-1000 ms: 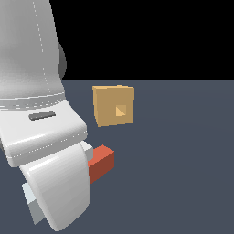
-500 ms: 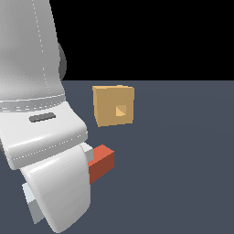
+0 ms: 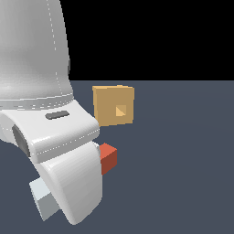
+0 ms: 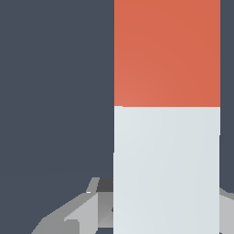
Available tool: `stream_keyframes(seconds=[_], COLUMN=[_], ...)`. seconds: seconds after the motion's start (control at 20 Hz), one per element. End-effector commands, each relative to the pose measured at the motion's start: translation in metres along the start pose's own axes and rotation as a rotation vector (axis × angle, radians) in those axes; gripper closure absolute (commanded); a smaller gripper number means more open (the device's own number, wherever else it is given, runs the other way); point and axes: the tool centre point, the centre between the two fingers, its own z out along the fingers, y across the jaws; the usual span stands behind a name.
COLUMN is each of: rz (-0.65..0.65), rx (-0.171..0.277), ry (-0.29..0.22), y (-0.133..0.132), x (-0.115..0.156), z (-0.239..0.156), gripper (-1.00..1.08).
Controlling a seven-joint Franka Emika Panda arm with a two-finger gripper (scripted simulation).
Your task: Insert the peg into the horizontal hole in a box.
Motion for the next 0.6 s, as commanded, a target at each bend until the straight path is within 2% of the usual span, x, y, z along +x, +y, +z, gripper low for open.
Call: stream_keyframes(seconds=[0.0,0.3,0.55], rz=[-0.036,-0.177,-0.357], rx=[-0.003,-0.003,-0.004], ry=[0.001,0.000,-0.001], y=[0.005,0.018,0.026], x=[0.010,0.045,0.093], z=[-0.003,-0.009,-0.017], gripper=[1.08,1.08,1.08])
